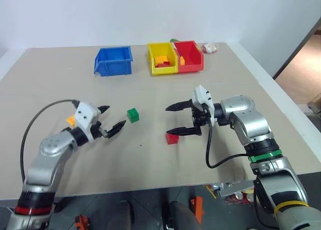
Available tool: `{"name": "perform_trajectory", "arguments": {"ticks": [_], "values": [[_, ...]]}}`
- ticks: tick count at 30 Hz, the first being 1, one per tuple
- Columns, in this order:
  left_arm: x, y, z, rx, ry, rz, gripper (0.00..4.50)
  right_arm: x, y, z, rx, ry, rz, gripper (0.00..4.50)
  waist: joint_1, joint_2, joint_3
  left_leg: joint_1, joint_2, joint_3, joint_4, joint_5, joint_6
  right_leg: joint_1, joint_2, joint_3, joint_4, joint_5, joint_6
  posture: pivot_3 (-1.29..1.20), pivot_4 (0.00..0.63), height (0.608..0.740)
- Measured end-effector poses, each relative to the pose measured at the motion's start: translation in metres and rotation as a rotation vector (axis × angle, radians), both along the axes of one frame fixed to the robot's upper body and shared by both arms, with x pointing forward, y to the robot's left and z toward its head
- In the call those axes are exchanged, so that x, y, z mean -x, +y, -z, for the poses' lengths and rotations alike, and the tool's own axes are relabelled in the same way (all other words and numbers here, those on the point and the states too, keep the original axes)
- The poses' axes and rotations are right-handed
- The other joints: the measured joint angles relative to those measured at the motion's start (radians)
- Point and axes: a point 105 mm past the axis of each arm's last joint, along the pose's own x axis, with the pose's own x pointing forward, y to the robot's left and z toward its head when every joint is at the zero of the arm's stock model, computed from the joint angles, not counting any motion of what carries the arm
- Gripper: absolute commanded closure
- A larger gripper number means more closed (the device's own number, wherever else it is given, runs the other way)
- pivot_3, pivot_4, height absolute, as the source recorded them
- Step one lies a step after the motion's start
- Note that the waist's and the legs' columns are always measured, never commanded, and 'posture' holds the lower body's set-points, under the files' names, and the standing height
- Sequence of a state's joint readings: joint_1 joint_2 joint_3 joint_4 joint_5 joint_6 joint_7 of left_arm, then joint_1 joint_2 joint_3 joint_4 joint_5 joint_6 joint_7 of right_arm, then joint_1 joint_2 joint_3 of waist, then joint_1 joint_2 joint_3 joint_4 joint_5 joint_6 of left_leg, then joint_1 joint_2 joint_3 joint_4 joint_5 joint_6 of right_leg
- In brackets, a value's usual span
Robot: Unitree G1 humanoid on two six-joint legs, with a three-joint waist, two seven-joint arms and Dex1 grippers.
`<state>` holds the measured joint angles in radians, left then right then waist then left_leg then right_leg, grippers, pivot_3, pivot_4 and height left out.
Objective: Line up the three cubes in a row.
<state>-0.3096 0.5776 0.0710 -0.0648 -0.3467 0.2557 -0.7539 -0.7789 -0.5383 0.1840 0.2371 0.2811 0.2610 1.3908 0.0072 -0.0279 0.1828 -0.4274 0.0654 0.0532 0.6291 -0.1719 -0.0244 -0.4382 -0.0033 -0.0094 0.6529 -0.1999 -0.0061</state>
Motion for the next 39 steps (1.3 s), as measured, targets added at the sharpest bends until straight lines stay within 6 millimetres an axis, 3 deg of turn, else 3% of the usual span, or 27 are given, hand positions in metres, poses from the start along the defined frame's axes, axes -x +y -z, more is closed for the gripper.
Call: {"name": "perform_trajectory", "arguments": {"ticks": [8,18,23,33,39], "values": [[-0.025,-0.015,0.006,-0.044,0.097,0.167,0.00,-0.002,0.003,0.000,-0.022,-0.042,0.021,0.01,-0.001,0.000,0.000,-0.002,0.000,0.000,0.001,0.000,0.000,-0.002,0.001,0.000,0.000,0.001,0.001,0.00,0.150,0.740],[-0.050,-0.022,0.024,-0.079,0.184,0.196,0.00,-0.005,0.003,-0.002,-0.046,-0.086,0.061,0.01,-0.001,0.000,0.000,-0.004,0.000,0.000,0.003,0.000,0.000,-0.002,0.001,0.000,0.001,0.001,0.002,0.00,0.150,0.740],[-0.056,-0.029,0.026,-0.100,0.192,0.232,0.00,-0.002,0.001,-0.014,-0.125,-0.036,0.080,0.01,-0.001,0.000,0.000,-0.004,0.000,0.000,0.004,0.000,0.000,-0.002,0.001,0.000,0.001,0.002,0.002,0.00,0.150,0.740],[-0.055,-0.034,0.037,-0.168,0.207,0.278,3.18,-0.001,0.002,-0.014,-0.135,-0.033,0.101,0.00,-0.002,0.000,0.000,-0.004,0.000,-0.001,0.005,0.000,0.000,-0.003,0.001,0.000,0.003,0.002,0.002,0.00,0.150,0.740],[-0.055,-0.033,0.036,-0.180,0.191,0.275,3.17,-0.001,0.001,-0.014,-0.131,-0.047,0.104,0.00,-0.002,0.000,0.000,-0.004,0.000,-0.001,0.005,0.000,0.000,-0.003,0.001,0.000,0.003,0.002,0.002,0.00,0.150,0.740]]}}
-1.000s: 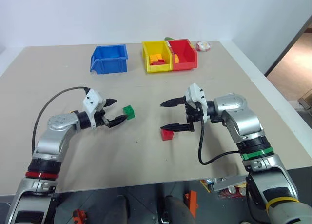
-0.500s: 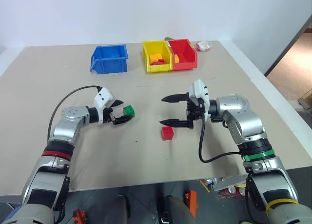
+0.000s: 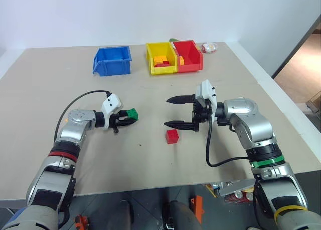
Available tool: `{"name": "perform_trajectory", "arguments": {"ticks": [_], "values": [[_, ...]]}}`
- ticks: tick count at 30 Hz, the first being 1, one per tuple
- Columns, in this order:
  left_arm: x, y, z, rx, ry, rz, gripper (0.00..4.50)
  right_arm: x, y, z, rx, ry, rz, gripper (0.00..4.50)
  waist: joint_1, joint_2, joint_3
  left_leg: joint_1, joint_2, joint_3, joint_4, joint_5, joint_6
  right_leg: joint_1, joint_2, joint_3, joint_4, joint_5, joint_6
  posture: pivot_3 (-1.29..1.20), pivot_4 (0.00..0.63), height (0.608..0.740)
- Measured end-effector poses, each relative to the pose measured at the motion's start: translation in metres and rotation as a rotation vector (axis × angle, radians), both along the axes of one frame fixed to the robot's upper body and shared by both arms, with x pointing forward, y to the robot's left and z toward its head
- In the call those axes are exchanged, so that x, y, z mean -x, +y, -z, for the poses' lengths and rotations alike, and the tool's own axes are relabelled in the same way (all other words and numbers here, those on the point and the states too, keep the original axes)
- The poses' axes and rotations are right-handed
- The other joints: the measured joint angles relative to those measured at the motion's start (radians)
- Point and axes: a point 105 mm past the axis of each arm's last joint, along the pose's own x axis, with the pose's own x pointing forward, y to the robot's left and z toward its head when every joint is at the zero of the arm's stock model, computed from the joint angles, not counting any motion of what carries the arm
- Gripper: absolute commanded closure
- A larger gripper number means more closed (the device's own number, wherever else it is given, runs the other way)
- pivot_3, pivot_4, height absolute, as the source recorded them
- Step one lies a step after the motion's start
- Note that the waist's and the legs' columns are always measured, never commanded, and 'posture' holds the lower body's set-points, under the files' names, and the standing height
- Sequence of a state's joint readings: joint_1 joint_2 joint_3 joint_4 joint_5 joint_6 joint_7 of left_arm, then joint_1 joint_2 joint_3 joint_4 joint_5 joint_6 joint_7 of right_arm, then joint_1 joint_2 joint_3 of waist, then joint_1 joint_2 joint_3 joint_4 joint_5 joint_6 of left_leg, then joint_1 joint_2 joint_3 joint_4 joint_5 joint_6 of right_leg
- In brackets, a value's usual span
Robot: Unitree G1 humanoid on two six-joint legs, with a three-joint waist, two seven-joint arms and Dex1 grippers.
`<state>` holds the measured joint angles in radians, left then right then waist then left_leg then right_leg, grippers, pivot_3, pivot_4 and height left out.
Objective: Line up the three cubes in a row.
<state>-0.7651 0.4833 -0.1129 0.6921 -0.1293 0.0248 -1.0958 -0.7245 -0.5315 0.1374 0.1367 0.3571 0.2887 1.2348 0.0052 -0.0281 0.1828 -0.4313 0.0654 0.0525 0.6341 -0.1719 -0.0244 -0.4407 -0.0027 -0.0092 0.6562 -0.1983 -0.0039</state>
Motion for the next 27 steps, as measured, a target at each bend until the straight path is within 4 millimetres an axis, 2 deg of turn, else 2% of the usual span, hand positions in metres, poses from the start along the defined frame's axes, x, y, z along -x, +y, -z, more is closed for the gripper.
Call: {"name": "perform_trajectory", "arguments": {"ticks": [3,4,7,12,15,19,27], "values": [[0.005,-0.003,-0.010,-0.017,-0.050,0.030,3.17,-0.001,-0.001,0.000,0.005,-0.008,0.001,0.00,-0.001,0.000,0.000,0.000,0.000,0.000,0.000,0.000,0.000,0.000,0.000,0.000,0.000,0.000,0.000,0.00,0.150,0.740],[0.014,-0.008,-0.018,-0.024,-0.085,0.070,3.17,-0.001,-0.002,0.000,0.010,-0.013,0.003,0.00,-0.001,0.000,0.000,0.000,0.000,0.000,0.000,0.000,0.000,-0.001,0.000,0.001,0.000,0.000,0.000,0.00,0.150,0.740],[0.039,-0.017,-0.022,-0.006,-0.089,0.147,3.17,-0.002,-0.003,0.000,0.015,-0.012,0.006,0.00,-0.004,0.000,0.000,0.000,0.000,0.001,0.000,0.000,0.000,-0.001,0.000,0.001,0.000,-0.001,0.000,0.00,0.150,0.740],[0.081,-0.032,-0.001,-0.019,-0.007,0.228,3.17,-0.003,-0.003,0.000,0.019,-0.014,0.002,0.00,-0.003,0.000,0.000,0.001,0.000,0.000,0.000,0.000,0.001,0.000,0.000,0.001,0.002,0.000,0.000,0.00,0.150,0.740],[0.097,-0.042,0.004,-0.015,0.012,0.266,3.17,-0.002,-0.003,0.000,0.025,-0.010,-0.010,0.00,-0.003,0.000,0.000,0.001,0.000,0.000,0.001,0.001,0.002,0.000,0.000,0.002,0.003,-0.001,-0.003,0.00,0.150,0.740],[0.102,-0.053,0.005,-0.003,0.010,0.288,3.17,-0.003,-0.003,0.001,0.029,-0.011,-0.011,0.00,-0.001,0.000,0.000,0.001,0.000,0.000,0.002,0.001,0.003,0.000,0.000,0.002,0.003,-0.002,-0.006,0.00,0.150,0.740],[0.093,-0.056,0.002,-0.016,-0.002,0.279,3.17,-0.003,-0.003,0.003,0.039,-0.006,-0.025,0.00,-0.001,0.000,0.000,0.001,-0.001,0.000,0.002,0.001,0.003,0.000,0.000,0.003,0.003,0.000,-0.001,0.00,0.150,0.740]]}}
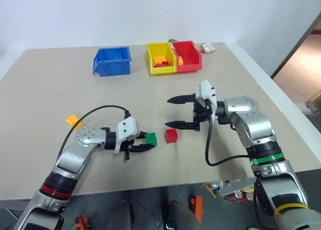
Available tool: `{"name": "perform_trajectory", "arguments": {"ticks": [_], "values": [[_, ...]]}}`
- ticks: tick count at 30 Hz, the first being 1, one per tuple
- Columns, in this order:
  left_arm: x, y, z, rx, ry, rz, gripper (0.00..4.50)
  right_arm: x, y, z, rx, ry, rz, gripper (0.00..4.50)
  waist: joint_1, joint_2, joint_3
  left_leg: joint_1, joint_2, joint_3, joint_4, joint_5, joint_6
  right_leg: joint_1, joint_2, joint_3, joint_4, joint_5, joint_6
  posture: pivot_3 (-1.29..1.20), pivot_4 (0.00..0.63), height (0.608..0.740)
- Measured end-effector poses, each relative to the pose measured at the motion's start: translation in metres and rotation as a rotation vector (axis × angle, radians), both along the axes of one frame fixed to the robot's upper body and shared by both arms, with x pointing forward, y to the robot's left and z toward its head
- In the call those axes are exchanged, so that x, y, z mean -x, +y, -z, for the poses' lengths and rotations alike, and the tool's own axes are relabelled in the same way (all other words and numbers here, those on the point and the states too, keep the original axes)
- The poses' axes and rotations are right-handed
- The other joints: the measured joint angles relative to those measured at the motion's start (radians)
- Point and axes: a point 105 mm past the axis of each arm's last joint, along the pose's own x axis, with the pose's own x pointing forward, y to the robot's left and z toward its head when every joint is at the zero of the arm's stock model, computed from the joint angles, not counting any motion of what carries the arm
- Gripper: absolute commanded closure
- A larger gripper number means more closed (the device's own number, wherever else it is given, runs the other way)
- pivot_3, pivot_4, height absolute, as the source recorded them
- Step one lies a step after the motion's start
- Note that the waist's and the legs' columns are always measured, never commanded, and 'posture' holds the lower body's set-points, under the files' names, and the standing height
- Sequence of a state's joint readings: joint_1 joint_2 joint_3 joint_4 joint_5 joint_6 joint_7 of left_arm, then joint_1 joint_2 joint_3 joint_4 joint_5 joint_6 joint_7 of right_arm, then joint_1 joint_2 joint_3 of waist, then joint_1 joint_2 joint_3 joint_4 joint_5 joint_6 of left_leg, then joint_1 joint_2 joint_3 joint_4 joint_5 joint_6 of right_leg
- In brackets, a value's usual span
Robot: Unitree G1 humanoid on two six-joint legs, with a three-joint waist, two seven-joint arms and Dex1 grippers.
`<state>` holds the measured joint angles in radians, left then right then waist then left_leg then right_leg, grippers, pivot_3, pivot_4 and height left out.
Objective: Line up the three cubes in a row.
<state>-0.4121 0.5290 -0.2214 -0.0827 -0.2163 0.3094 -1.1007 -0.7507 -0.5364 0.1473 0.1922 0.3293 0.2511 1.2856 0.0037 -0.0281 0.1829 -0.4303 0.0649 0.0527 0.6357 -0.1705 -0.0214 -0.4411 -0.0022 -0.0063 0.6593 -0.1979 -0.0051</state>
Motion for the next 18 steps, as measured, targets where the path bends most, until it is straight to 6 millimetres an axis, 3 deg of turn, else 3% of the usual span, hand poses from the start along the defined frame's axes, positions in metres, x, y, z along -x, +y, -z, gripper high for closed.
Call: {"name": "perform_trajectory", "arguments": {"ticks": [18], "values": [[-0.015,0.010,0.012,-0.035,-0.031,-0.021,3.17,0.008,-0.012,0.014,0.056,0.035,-0.030,0.00,0.001,0.000,0.000,0.000,0.000,0.000,0.000,0.000,0.000,0.000,0.000,0.000,0.000,0.000,-0.001,0.00,0.150,0.740]]}}
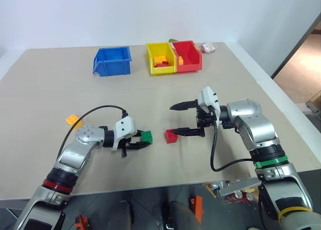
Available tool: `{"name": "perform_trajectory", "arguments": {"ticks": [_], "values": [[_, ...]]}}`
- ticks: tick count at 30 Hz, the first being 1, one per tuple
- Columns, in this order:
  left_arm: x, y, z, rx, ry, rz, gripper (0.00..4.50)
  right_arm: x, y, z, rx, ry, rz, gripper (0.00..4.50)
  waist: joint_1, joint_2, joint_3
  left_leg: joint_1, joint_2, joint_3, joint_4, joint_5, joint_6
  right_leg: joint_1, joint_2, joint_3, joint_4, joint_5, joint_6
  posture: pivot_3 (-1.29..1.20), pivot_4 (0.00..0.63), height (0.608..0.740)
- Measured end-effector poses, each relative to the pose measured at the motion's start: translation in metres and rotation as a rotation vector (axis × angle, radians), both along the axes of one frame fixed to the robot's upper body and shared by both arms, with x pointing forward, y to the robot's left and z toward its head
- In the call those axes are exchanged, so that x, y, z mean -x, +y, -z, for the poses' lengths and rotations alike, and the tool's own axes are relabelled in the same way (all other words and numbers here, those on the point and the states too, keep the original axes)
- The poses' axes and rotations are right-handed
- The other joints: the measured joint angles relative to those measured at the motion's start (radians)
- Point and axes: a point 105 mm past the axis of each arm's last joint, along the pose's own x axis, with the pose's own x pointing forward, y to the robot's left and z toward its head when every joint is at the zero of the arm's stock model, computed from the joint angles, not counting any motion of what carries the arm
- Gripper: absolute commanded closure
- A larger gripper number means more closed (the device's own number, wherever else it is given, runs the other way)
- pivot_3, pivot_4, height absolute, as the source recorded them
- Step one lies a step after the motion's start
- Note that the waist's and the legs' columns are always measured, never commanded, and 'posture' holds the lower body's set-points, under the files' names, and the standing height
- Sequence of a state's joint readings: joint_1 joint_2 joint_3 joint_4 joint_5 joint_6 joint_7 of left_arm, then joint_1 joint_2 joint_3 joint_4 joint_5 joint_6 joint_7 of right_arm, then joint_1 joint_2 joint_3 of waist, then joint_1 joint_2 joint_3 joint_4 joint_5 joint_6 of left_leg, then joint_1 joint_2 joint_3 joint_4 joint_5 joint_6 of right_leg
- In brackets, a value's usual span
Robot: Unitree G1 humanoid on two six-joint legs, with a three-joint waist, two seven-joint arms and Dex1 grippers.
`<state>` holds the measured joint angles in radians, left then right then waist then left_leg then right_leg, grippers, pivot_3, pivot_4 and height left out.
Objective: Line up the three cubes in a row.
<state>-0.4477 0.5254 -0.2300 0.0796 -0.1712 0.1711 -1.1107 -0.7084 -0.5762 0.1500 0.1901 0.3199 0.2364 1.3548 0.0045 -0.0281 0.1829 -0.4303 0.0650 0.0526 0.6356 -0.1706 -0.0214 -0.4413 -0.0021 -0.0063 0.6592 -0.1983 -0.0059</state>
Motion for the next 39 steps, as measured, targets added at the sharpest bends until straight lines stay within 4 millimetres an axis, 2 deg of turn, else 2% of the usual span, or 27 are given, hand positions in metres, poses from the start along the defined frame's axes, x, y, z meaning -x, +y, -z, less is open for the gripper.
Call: {"name": "perform_trajectory", "arguments": {"ticks": [7,9,15,17,19,20,22,25,28,29,31,34,39], "values": [[0.002,-0.001,0.002,-0.012,-0.007,0.021,3.17,0.004,0.000,0.001,0.015,0.007,-0.023,0.00,0.000,0.000,0.000,0.000,0.000,0.000,0.000,0.000,0.000,0.000,0.000,0.000,0.000,0.000,0.000,0.00,0.150,0.740],[0.002,-0.001,0.002,-0.013,-0.005,0.023,2.14,0.005,0.000,0.001,0.015,0.004,-0.026,0.00,0.000,0.000,0.000,0.000,0.000,0.000,0.000,0.000,0.000,0.000,0.000,0.000,0.000,0.000,0.000,0.00,0.150,0.740],[-0.001,-0.001,0.000,-0.018,0.003,0.024,0.15,0.005,0.000,0.001,0.016,0.003,-0.025,0.00,0.000,0.000,0.000,0.000,0.000,0.000,0.000,0.000,0.000,0.000,0.000,0.000,0.000,0.000,0.000,0.00,0.150,0.740],[-0.002,0.002,-0.006,-0.020,-0.007,0.018,0.04,0.005,0.000,0.001,0.016,0.001,-0.023,0.00,0.000,0.000,0.000,0.000,0.000,0.000,0.000,0.000,0.000,0.000,0.000,0.000,0.000,0.000,0.000,0.00,0.150,0.740],[0.001,0.007,-0.021,-0.016,-0.030,0.014,0.04,0.004,0.000,0.001,0.016,0.000,-0.022,0.00,-0.001,-0.001,0.001,-0.001,0.000,0.000,0.000,0.000,0.000,-0.001,0.001,0.000,0.000,0.000,0.000,0.00,0.150,0.740],[0.003,0.016,-0.037,-0.010,-0.053,-0.006,0.04,0.004,0.000,0.001,0.015,-0.003,-0.023,0.00,-0.003,-0.001,0.001,0.000,0.001,-0.001,0.000,0.000,0.000,-0.001,0.001,0.000,0.001,0.000,0.000,0.00,0.150,0.740],[0.006,0.026,-0.059,0.015,-0.081,-0.042,0.04,0.004,0.000,0.001,0.016,-0.006,-0.022,0.00,-0.003,-0.001,0.001,0.000,0.001,0.000,-0.001,0.000,0.000,-0.001,0.000,0.000,0.001,0.000,0.000,0.00,0.150,0.740],[0.015,0.046,-0.083,0.100,-0.037,-0.156,0.04,0.003,-0.001,0.000,0.019,-0.010,-0.019,0.00,-0.006,-0.001,0.001,0.000,0.001,-0.001,-0.001,0.000,0.000,-0.001,0.000,-0.001,0.001,-0.001,0.000,0.00,0.150,0.740],[0.012,0.064,-0.095,0.173,-0.042,-0.298,0.04,0.002,0.000,-0.001,0.017,-0.011,-0.020,0.00,-0.006,-0.001,0.001,0.001,0.001,-0.001,-0.001,0.000,0.000,0.000,0.000,-0.001,0.001,-0.002,-0.002,0.00,0.150,0.740],[0.011,0.072,-0.096,0.188,-0.052,-0.350,0.04,0.002,0.000,-0.001,0.018,-0.013,-0.019,0.00,-0.007,-0.001,0.001,0.001,0.001,-0.001,-0.001,0.000,0.000,0.000,0.000,-0.001,0.001,-0.002,-0.003,0.00,0.150,0.740],[0.004,0.103,-0.094,0.226,-0.104,-0.560,0.04,0.001,0.000,-0.002,0.018,-0.018,-0.021,0.00,-0.010,-0.001,0.001,0.002,0.001,-0.001,-0.001,0.000,0.000,0.001,0.000,-0.001,0.001,-0.003,-0.004,0.00,0.150,0.740],[0.002,0.134,-0.091,0.243,-0.149,-0.737,0.04,0.000,0.002,-0.001,0.013,-0.016,-0.027,0.00,-0.013,-0.002,0.001,0.002,0.001,0.000,-0.001,0.000,0.000,0.000,0.000,-0.001,0.001,-0.003,-0.004,0.00,0.150,0.740],[0.001,0.185,-0.077,0.223,-0.141,-0.883,0.04,-0.003,0.010,-0.005,0.010,-0.029,-0.053,0.00,-0.013,-0.002,0.001,0.002,0.001,0.000,-0.001,0.000,0.000,0.000,0.000,-0.001,0.001,-0.004,-0.006,0.00,0.150,0.740]]}}
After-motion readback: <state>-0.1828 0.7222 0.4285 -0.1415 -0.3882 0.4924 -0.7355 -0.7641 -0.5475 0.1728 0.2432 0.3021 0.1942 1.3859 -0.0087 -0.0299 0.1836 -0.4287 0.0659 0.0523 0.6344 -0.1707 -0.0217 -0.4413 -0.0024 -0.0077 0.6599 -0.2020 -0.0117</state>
